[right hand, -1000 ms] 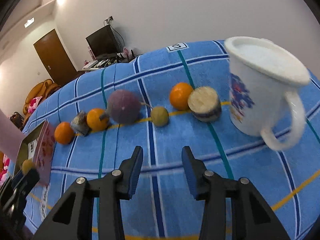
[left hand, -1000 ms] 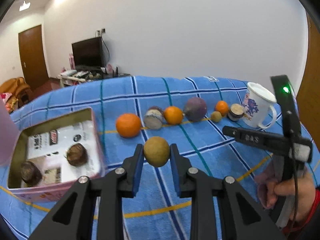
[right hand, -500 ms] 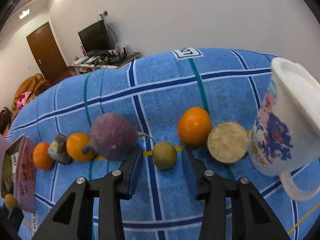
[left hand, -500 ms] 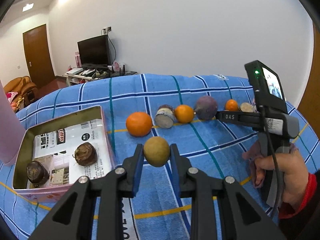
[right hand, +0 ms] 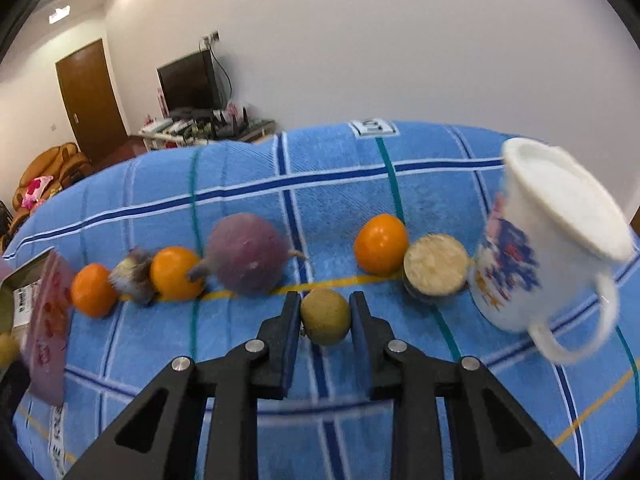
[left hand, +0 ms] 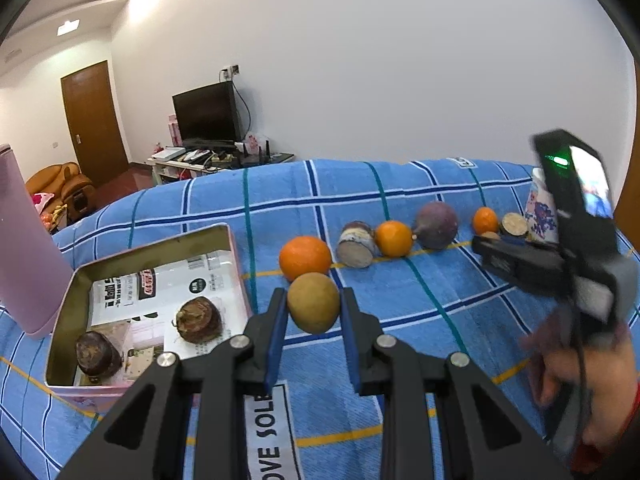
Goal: Organize fruits
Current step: 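Grasp another small yellow fruit with the right gripper while the left gripper holds its fruit, then carry both small yellow fruits over the pink tin box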
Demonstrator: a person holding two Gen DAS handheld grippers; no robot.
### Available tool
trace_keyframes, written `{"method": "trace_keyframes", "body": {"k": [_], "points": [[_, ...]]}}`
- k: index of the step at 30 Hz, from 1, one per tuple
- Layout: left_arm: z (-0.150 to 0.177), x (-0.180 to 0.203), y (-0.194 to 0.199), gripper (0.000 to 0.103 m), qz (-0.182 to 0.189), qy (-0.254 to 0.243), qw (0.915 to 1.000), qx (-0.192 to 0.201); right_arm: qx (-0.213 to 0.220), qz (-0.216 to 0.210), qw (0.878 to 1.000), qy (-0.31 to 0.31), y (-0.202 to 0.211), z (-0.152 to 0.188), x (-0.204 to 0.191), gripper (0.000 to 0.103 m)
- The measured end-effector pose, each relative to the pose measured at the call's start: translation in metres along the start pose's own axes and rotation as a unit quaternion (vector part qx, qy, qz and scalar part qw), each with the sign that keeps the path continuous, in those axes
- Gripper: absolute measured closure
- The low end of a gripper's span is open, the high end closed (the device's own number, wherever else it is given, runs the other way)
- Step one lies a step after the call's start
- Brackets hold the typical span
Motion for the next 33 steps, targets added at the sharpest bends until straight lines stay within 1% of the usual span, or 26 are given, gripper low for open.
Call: {"method": "trace_keyframes", "body": {"k": [4,7,11,16,20,28,33], "points": [[0.0,-0.003,0.0,0.076,-0.008,0.002,0.9999,0.007,0.029,-0.011,1.0,-0.002,0.033,0.016,-0.015,0.077],[0.001,-0.005,0.0,0.076,-0.016,0.004,0.9998,0.011,0.056,-0.01,0.998,0.001,0.056,0.028,-0.028,0.077],[0.003,-0.012,0.004,0.076,-0.017,0.012,0.9996,0.019,0.085,-0.01,0.996,0.006,0.072,0.039,-0.046,0.077],[0.01,-0.018,0.012,0.076,-0.027,0.002,0.9993,0.027,0.096,-0.021,0.995,-0.007,0.084,0.053,-0.051,0.077],[0.015,-0.026,0.017,0.076,-0.033,0.002,0.9991,0.028,0.1,-0.03,0.995,-0.003,0.091,0.061,-0.057,0.077],[0.015,-0.045,0.03,0.076,-0.039,0.003,0.9981,0.047,0.125,-0.037,0.991,0.016,0.112,0.069,-0.081,0.077],[0.015,-0.065,0.031,0.076,-0.047,0.009,0.9976,0.051,0.138,-0.057,0.989,0.025,0.125,0.07,-0.105,0.077]]}}
Point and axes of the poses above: each gripper's, at about its wrist camera, not at the fingertips, and y roughly against the way its jaws point, x to its right, z to its underside, the point moved 2 cm from there along -y, roughly the way its jaws point, and after that the axes turned 3 degrees about -z, right-handed, at the moved point
